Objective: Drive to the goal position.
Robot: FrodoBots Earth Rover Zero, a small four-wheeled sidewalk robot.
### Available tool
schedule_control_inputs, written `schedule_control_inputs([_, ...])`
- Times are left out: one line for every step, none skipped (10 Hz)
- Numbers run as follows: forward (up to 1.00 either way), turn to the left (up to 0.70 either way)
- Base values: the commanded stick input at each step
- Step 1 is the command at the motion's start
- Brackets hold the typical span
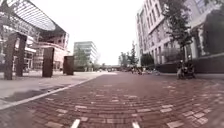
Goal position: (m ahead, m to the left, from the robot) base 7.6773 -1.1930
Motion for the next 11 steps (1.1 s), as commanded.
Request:
schedule_control_inputs([0.70,0.00])
schedule_control_inputs([0.70,0.00])
schedule_control_inputs([0.70,0.00])
schedule_control_inputs([0.70,0.00])
schedule_control_inputs([0.70,0.00])
schedule_control_inputs([0.70,0.00])
schedule_control_inputs([0.70,0.00])
schedule_control_inputs([0.70,0.00])
schedule_control_inputs([0.70,0.00])
schedule_control_inputs([0.70,0.00])
schedule_control_inputs([0.70,0.00])
